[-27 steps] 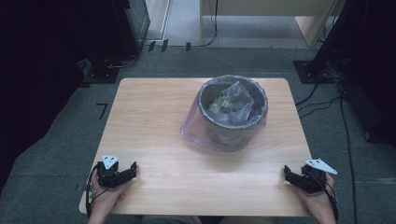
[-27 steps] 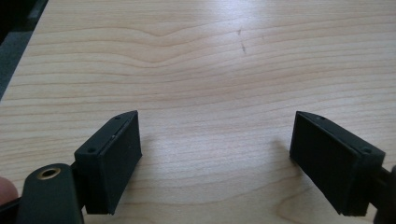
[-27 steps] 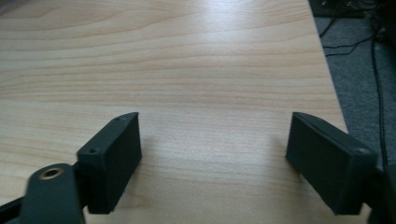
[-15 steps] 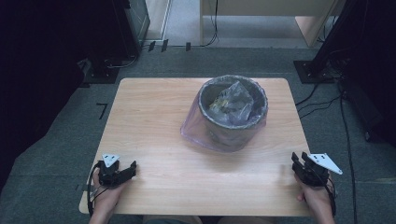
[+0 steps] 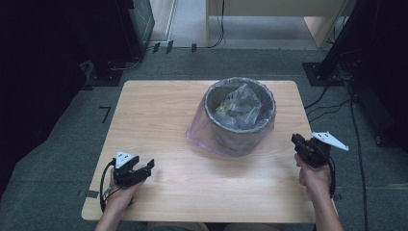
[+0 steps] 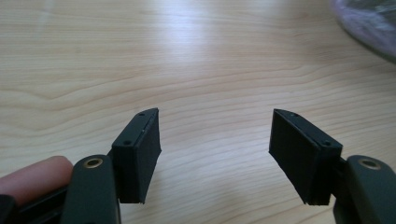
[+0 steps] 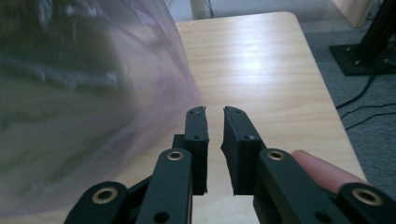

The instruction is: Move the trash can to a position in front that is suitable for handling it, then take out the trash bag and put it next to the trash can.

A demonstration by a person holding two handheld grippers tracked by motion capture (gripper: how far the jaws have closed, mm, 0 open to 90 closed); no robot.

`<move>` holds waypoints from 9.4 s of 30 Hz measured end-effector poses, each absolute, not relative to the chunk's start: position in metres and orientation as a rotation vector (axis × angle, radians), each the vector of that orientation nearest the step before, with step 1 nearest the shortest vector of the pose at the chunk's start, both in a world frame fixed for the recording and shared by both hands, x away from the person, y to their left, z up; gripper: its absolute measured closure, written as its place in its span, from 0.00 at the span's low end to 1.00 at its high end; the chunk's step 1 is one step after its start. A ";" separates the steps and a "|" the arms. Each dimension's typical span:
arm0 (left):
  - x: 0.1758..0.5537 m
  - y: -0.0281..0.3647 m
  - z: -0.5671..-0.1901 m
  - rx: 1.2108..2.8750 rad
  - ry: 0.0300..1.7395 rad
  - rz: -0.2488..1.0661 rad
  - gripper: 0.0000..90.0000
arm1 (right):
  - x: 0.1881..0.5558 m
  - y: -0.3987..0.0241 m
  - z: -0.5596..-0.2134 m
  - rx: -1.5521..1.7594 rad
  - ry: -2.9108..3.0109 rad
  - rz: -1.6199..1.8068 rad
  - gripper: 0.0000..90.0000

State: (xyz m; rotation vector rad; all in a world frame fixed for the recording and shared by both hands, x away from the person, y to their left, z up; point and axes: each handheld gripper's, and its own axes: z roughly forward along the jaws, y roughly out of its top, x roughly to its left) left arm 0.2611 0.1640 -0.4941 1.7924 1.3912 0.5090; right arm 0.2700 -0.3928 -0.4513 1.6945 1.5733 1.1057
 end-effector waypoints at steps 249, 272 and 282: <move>0.219 0.134 -0.408 1.286 0.930 0.358 0.40 | 0.188 -0.286 -0.437 1.415 1.712 1.640 0.38; 0.213 0.114 -0.410 1.295 0.905 0.352 0.40 | 0.186 -0.286 -0.409 1.416 1.617 1.692 0.38; 0.212 0.112 -0.406 1.280 0.903 0.355 0.40 | 0.185 -0.285 -0.402 1.419 1.584 1.719 0.38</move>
